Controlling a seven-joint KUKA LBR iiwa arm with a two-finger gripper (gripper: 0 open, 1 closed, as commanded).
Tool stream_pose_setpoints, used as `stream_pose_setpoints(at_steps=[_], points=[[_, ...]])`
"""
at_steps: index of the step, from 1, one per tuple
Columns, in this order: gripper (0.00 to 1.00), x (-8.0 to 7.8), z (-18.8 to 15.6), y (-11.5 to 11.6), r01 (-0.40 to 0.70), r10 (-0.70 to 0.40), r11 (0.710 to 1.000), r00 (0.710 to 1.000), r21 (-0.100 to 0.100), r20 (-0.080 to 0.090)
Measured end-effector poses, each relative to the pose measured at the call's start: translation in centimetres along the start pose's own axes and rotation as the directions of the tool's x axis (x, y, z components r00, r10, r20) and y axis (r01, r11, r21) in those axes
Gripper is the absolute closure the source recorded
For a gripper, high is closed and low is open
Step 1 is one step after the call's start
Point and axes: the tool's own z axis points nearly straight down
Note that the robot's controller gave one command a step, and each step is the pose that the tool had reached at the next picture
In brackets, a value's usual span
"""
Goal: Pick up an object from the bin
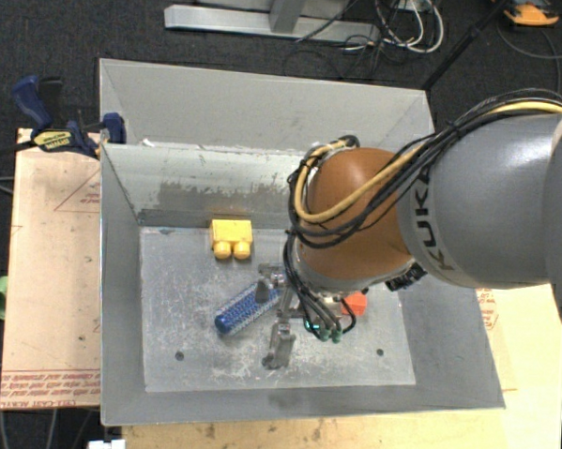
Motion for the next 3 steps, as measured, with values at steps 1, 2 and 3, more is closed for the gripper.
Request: stream_pose_setpoints(at_steps=[1, 2, 3], points=[[0.00, -5.6, 10.4, -0.1, 0.274, -0.274, 0.962, 0.962, 0.001, 0.008], [1.00, -5.6, 10.3, -0.1, 0.273, -0.273, 0.962, 0.962, 0.001, 0.008], [1.00, -3.7, -6.2, -1.0, 0.213, -0.213, 0.977, 0.977, 0.001, 0.015]])
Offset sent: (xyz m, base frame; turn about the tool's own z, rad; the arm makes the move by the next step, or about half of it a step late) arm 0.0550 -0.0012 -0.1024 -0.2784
